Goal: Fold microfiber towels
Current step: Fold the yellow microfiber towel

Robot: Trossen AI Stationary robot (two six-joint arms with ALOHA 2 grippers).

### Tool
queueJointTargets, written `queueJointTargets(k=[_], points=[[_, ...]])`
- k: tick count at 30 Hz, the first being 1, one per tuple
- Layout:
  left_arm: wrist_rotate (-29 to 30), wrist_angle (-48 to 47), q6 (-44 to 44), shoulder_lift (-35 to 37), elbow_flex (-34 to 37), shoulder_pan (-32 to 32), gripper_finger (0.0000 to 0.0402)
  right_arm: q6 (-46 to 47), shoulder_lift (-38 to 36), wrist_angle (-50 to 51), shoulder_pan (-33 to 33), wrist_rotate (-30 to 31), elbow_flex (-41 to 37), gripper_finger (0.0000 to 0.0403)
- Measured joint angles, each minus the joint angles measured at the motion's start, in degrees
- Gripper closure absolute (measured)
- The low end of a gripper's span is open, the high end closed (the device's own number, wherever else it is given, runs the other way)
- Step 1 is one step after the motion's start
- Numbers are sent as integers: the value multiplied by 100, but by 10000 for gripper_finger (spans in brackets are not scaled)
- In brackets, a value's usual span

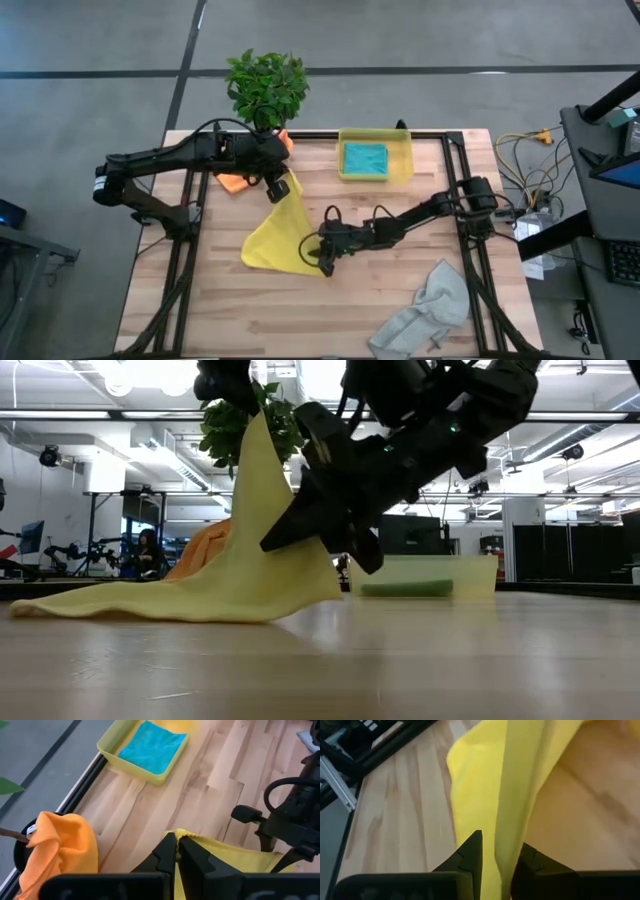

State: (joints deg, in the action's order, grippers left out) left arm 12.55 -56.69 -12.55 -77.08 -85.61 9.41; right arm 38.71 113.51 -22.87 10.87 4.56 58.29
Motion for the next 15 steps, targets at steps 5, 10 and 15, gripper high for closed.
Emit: queueJointTargets(k=[5,10,15], points=[[6,-2,136,0,1,0,401,184,2,4,198,0,-166,342],[11,-4,146,0,3,0,401,359,2,13,382,0,-219,342],[14,-4,242,0,5,0,402,521,1,152,505,-4,-248,342]])
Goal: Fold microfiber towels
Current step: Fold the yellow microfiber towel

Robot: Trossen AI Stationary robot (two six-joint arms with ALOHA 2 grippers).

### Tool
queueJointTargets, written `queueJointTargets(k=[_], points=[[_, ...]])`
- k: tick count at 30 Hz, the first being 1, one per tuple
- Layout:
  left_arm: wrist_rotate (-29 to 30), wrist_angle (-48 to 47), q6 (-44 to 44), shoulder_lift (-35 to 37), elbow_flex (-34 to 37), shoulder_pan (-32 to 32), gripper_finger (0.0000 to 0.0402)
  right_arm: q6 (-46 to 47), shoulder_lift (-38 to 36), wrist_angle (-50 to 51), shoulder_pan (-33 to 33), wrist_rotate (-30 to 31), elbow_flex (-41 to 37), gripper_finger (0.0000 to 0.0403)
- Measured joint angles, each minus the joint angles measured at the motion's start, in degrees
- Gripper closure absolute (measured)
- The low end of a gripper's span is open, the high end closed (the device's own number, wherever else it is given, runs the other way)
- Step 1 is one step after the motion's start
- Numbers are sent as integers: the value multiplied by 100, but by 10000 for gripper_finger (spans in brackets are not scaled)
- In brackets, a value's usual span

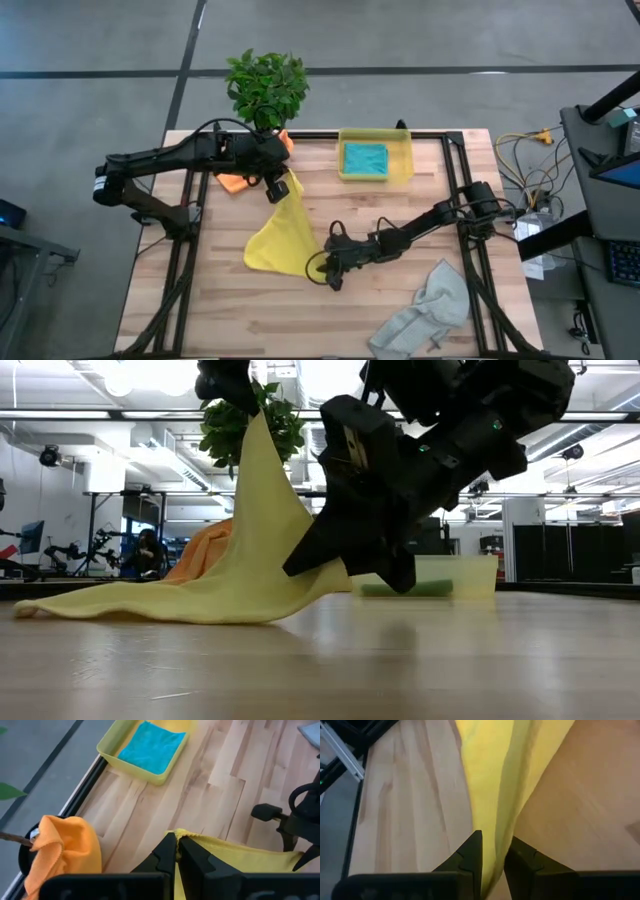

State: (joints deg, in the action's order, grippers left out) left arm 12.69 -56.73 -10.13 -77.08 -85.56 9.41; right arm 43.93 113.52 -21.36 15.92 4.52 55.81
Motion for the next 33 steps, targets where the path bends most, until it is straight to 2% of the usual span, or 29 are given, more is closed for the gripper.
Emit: queueJointTargets(k=[5,10,15,22,29,33], points=[[2,-5,80,0,2,0,401,91,-14,348,111,-89,-4,348],[4,-78,170,0,2,0,402,131,-63,516,139,-123,-4,388],[7,-297,200,0,4,0,401,97,-367,806,133,47,-4,394],[3,-643,356,87,8,0,402,-373,-1576,2708,131,174,-4,395],[-41,-669,801,306,9,-4,402,-744,-3253,4990,-4,457,-2,395],[-163,-665,1024,432,9,-4,402,-816,-4191,5940,-264,468,-2,395]])
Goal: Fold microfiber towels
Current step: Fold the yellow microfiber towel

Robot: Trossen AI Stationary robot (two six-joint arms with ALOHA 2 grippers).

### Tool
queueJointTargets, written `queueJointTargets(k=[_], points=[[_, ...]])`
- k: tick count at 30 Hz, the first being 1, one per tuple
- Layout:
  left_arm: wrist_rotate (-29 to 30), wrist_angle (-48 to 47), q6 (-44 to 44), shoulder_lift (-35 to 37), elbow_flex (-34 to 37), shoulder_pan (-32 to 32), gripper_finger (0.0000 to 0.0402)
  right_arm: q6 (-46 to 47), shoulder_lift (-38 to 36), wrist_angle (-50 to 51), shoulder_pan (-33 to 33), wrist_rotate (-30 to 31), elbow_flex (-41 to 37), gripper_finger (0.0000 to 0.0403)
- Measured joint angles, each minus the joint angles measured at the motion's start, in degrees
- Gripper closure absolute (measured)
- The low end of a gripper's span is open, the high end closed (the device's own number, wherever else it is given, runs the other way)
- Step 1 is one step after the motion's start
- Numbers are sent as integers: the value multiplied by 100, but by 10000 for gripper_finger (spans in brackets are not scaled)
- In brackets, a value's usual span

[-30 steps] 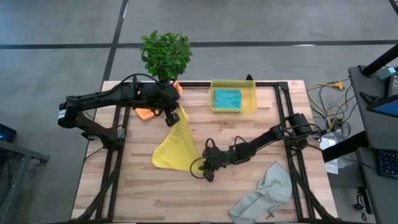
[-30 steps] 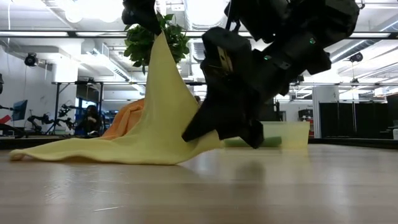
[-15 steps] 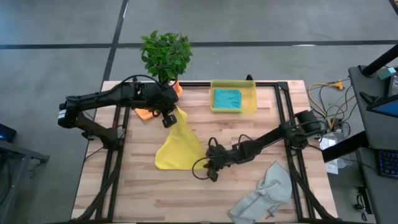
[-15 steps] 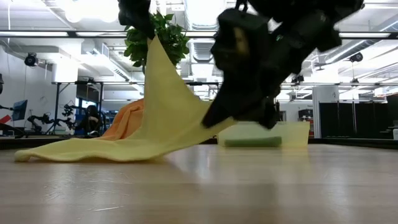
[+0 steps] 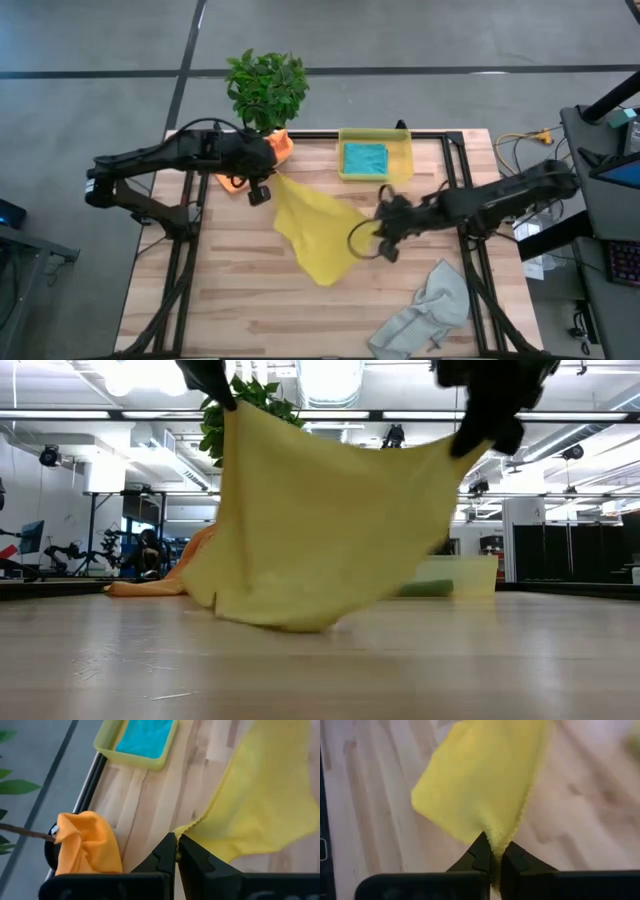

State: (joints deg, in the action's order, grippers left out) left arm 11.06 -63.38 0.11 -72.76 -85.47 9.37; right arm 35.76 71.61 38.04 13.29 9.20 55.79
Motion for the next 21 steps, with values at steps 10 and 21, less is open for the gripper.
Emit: queueJointTargets(k=[10,21], points=[[-356,-49,29,271,-2,-26,402,-408,-1365,1999,-161,-43,688,395],[950,374,686,327,-4,-12,401,-2014,-702,3408,-832,1463,2020,395]])
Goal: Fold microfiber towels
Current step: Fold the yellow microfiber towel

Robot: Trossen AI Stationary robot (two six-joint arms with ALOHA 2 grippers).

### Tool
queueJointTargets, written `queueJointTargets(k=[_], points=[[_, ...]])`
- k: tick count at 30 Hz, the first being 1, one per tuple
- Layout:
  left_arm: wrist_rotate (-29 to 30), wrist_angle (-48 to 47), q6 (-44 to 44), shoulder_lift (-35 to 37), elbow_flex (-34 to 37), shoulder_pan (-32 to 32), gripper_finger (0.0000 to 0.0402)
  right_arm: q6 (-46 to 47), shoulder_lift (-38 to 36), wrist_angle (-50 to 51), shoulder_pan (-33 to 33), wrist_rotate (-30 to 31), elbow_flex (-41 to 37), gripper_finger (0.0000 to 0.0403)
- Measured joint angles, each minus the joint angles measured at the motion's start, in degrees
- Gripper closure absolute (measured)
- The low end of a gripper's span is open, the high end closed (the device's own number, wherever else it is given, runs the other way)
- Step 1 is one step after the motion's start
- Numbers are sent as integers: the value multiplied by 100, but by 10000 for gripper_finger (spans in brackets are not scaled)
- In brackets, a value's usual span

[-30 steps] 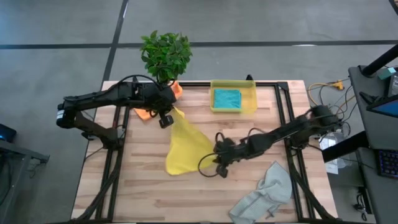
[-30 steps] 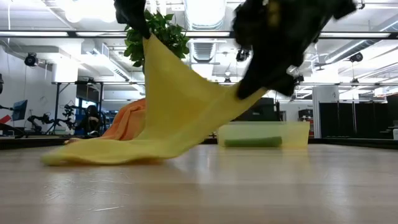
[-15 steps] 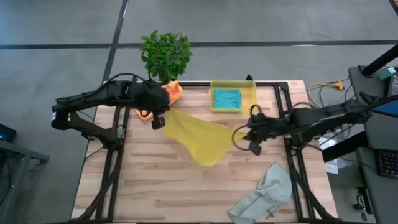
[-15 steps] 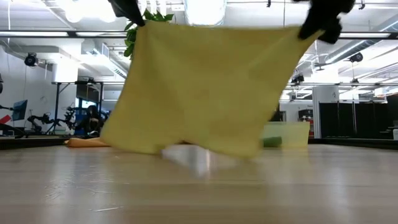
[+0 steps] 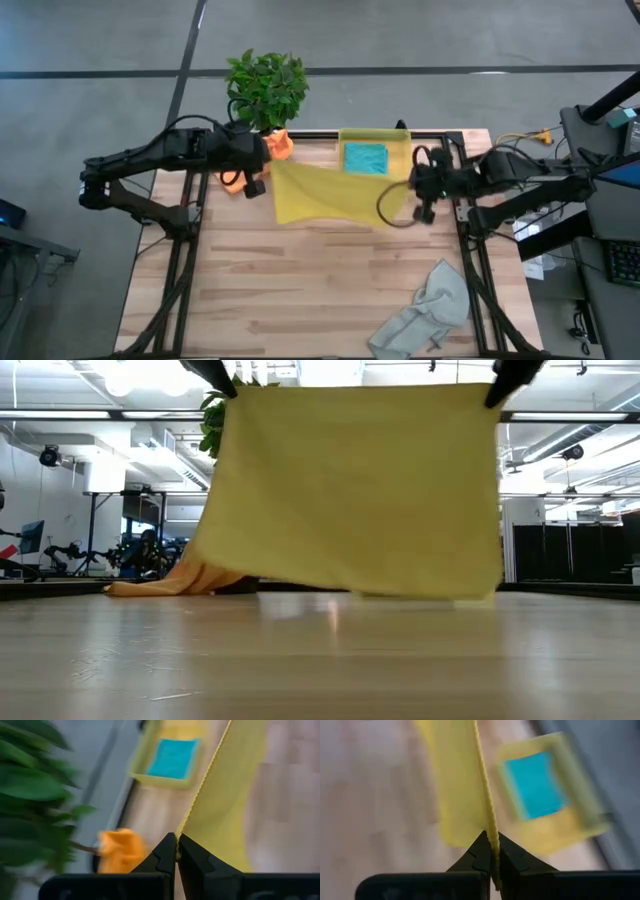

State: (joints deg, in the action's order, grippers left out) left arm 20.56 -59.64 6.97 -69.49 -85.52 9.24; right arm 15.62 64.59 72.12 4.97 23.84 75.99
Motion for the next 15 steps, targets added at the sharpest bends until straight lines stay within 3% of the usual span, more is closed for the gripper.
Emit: queueJointTargets(k=[8,11,15], points=[[1895,1141,1150,33,0,10,402,-1448,343,-203,-1179,1420,903,395],[2319,1461,1310,44,-2,-3,402,-1699,344,-439,-1292,1527,943,395],[2539,1395,909,39,223,-281,402,-1227,340,-393,-1023,1501,559,395]])
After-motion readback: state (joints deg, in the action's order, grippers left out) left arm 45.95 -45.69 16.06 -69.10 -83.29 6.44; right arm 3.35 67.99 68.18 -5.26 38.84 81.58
